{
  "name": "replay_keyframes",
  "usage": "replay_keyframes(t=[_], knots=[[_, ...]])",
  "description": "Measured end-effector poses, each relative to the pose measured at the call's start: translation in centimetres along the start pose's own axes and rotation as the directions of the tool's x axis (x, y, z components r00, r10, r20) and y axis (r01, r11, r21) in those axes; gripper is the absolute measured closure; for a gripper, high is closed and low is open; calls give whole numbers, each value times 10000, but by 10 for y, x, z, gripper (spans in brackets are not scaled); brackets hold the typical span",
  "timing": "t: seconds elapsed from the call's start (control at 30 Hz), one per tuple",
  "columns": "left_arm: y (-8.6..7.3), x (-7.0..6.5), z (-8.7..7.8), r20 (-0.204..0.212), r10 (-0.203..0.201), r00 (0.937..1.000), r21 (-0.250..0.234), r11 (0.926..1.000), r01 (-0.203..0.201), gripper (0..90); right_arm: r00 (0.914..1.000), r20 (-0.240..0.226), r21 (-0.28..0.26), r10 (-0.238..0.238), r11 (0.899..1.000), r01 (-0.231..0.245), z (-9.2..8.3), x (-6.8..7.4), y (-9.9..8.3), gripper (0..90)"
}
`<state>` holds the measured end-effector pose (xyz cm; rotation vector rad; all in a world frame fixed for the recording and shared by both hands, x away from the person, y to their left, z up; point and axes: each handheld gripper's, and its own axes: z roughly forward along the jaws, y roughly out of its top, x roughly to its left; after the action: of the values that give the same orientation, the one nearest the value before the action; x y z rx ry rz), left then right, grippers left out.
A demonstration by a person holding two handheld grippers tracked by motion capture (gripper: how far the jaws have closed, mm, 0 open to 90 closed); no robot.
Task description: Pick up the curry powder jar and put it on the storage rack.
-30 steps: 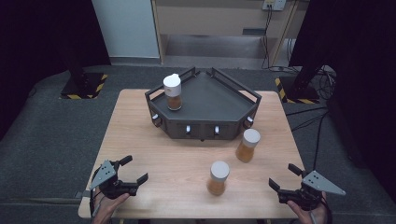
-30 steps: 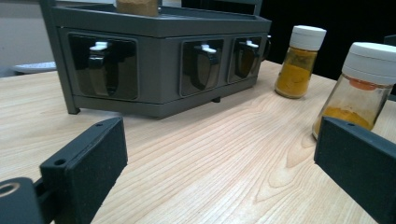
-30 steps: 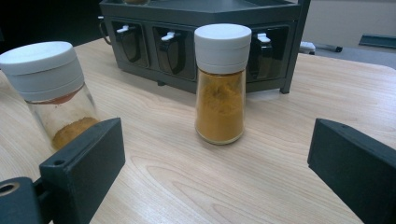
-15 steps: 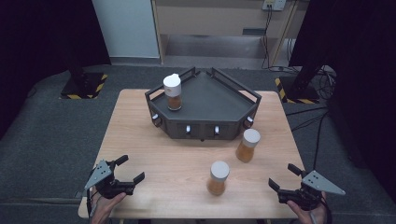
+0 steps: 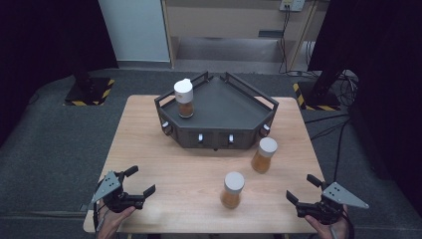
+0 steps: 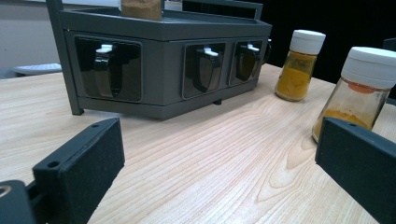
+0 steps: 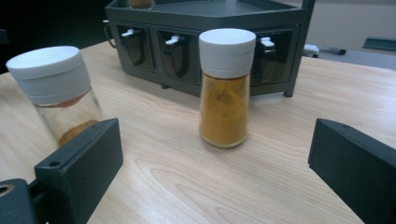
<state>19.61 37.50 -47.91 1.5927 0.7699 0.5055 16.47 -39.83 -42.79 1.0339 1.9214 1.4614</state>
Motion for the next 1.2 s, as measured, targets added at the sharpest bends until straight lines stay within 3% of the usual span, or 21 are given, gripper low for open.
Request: replay_keyframes(t=[0.43, 0.6, 0.83, 1.2], knots=[[0, 1, 1, 49, -4, 10000, 86, 10000, 4, 1, 9970, -775, -39, 77, 10000, -80, 3, -1, 15, 30], [1, 0, 1, 40, 16, 10000, 116, 9999, -17, 1, 9930, -1167, -51, -193, 9998, 188, 12, 3, 28, 30], [0, 1, 1, 23, -9, 10000, 88, 10000, 8, 1, 9802, -1906, -30, -541, 9985, 546, 31, 10, 44, 31], [0, 1, 0, 7, -41, 10000, 84, 10000, 41, 1, 9605, -2670, 12, -782, 9967, 814, 55, 19, 59, 31]])
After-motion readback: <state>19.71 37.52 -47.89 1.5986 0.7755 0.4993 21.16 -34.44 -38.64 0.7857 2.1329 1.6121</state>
